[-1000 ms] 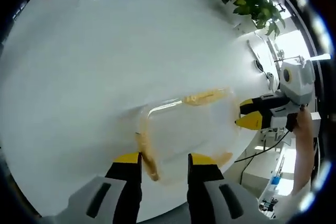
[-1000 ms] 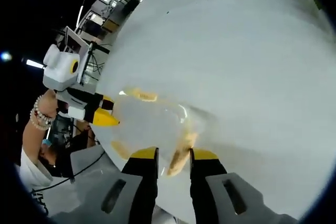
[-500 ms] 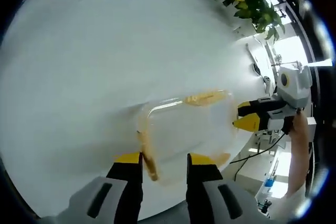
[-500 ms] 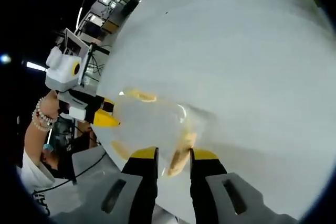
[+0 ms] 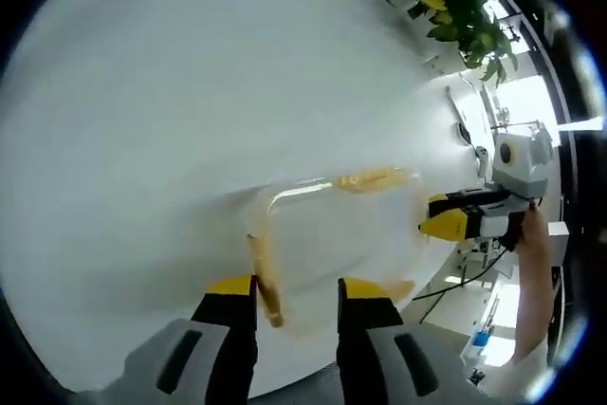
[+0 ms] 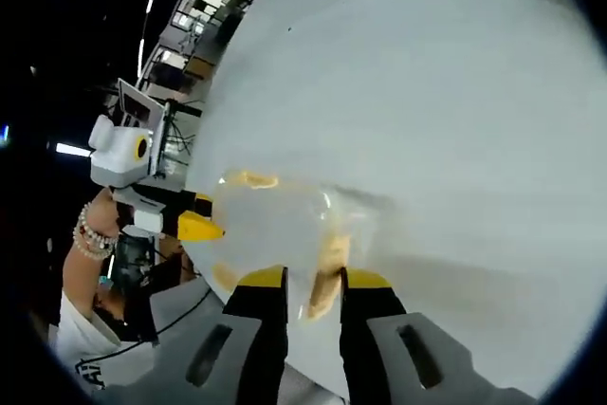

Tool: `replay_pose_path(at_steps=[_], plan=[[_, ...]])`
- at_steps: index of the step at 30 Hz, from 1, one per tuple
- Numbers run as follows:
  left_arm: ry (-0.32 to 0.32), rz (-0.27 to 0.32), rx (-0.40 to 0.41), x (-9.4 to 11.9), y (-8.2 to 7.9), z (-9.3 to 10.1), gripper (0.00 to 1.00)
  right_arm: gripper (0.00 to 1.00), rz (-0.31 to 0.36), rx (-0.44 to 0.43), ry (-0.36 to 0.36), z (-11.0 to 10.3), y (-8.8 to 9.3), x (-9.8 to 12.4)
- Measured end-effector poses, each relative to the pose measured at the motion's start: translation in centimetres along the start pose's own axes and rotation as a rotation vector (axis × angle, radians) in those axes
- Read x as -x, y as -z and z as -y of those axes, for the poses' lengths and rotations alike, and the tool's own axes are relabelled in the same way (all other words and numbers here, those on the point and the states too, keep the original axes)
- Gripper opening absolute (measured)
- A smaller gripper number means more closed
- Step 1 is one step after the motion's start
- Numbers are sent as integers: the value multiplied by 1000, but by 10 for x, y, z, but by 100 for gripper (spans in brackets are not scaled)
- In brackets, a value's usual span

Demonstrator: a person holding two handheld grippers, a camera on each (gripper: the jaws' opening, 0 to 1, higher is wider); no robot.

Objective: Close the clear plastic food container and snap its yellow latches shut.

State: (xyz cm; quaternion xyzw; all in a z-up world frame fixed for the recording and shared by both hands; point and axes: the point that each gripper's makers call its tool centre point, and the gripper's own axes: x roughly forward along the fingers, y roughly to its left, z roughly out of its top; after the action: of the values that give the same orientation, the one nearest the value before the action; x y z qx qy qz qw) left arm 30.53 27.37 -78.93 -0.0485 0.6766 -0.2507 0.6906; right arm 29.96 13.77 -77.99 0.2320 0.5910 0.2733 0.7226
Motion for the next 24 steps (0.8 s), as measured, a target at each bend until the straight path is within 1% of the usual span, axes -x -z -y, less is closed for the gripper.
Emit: replay_pose_path(at_steps=[4,8,9,10,11,12,13,14,15,16,17,18,19,20,21,22,23,24], plan=[[6,-1,-10,1,-1,-1,25,16,7,2,-9,1,1,2],[18,4,-46,4,1,0,27,19,13,22,-5,0,2,4],[22,24,-92,4,-2,0,27,20,14,26,12,0,3,5],[19,61,-160,5,-5,0,28,20,19,38,25,-1,3,4],[16,80,-190,6,-5,0,28,20,22,137,42,-1,3,6],[23,90,-255,7,-5,1,29,22,2,206,50,-1,5,6],[26,102,-388,9,-3,3,28,25,-26,248,59,-1,10,8],[5,131,-478,14,-4,3,26,31,-60,251,74,0,15,9],[-4,166,-523,18,-7,3,26,40,-85,274,86,1,17,13],[-7,224,-581,23,-14,6,27,45,-77,287,94,1,14,15],[-12,258,-615,28,-18,6,27,46,-73,302,105,0,11,19],[-10,288,-644,32,-21,9,27,42,-57,347,121,-1,3,25],[-14,314,-645,35,-24,9,26,36,-41,365,130,-3,-3,28],[-7,331,-690,40,-26,13,24,28,-26,395,127,-10,-11,32],[5,359,-736,44,-29,17,22,18,-16,418,117,-16,-14,35],[9,385,-762,47,-32,21,22,13,15,440,96,-28,-20,35],[23,401,-796,49,-33,27,22,11,39,448,76,-37,-24,34],[34,412,-828,49,-32,32,20,9,66,463,30,-52,-27,28]])
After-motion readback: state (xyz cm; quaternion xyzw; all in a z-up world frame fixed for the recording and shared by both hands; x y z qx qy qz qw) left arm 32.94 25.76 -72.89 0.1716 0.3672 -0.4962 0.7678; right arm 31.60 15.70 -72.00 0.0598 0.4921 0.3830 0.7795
